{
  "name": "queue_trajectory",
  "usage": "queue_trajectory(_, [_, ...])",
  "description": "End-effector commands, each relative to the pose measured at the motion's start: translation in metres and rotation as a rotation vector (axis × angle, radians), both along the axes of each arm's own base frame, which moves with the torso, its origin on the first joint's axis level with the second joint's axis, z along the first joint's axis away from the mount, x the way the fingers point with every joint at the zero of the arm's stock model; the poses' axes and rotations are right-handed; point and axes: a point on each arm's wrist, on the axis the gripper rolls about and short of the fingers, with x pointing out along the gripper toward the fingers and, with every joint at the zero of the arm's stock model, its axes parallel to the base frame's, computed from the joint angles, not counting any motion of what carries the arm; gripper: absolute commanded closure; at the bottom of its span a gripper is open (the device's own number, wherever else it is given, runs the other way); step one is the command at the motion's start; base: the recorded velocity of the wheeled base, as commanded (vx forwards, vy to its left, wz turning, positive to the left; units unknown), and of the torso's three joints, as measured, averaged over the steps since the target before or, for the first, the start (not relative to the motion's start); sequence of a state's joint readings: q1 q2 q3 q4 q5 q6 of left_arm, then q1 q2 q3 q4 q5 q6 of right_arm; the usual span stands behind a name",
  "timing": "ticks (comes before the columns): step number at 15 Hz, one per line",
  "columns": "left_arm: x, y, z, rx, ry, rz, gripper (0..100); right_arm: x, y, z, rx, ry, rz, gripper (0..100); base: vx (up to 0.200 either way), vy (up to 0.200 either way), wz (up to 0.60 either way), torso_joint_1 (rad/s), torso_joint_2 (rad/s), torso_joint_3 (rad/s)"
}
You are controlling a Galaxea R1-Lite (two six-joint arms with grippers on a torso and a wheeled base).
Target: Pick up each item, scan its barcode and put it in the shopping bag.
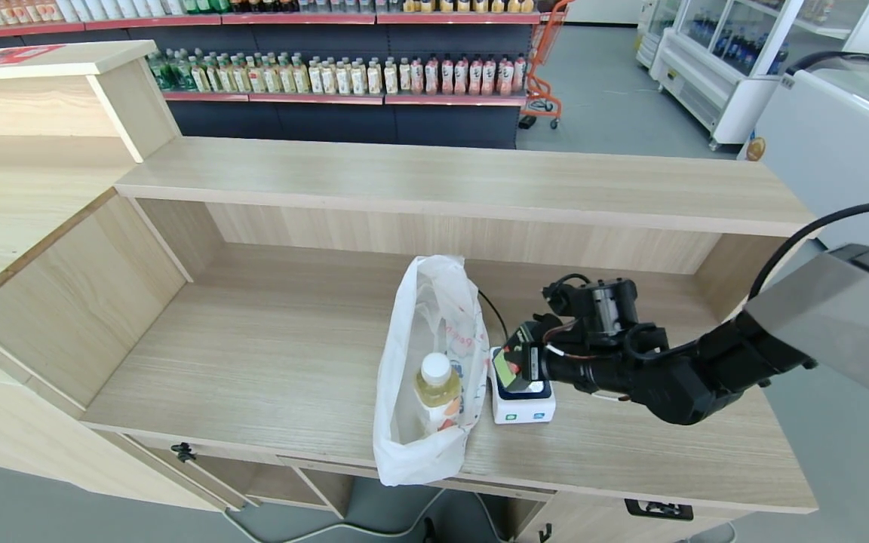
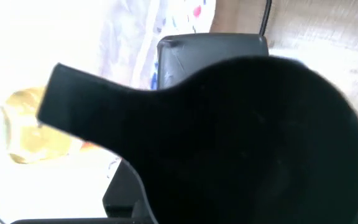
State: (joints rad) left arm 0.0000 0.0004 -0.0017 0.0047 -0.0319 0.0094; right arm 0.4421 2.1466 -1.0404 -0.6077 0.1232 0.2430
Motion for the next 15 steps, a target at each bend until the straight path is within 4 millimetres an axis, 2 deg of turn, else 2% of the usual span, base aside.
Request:
queue_trajectory(1, [0.000,0.000,0.000,0.000,0.000,0.000,100,-0.015,-0.028,0.071,0.051,-0.158,-0.046,100,0.000,0.000,0.00,0.000,0.00,0.000])
queue_trajectory(3, [0.000,0.000,0.000,0.000,0.000,0.000,100,-0.036,-0.065,0.111,-0.050,-0.290,-0.069,100,0.000,0.000,0.00,0.000,0.00,0.000])
queue_trajectory(5, [0.000,0.000,0.000,0.000,0.000,0.000,100,-0.056,-0.082,0.124,-0.150,-0.365,-0.080,100,0.000,0.000,0.00,0.000,0.00,0.000])
queue_trajectory(8, [0.000,0.000,0.000,0.000,0.000,0.000,100,-0.064,-0.080,0.116,-0.232,-0.371,-0.083,100,0.000,0.000,0.00,0.000,0.00,0.000])
queue_trajectory(11, [0.000,0.000,0.000,0.000,0.000,0.000,100,-0.048,-0.071,0.104,-0.236,-0.401,-0.109,100,0.000,0.000,0.00,0.000,0.00,0.000])
queue_trajectory(15, [0.000,0.000,0.000,0.000,0.001,0.000,100,-0.044,-0.062,0.099,-0.231,-0.406,-0.090,100,0.000,0.000,0.00,0.000,0.00,0.000])
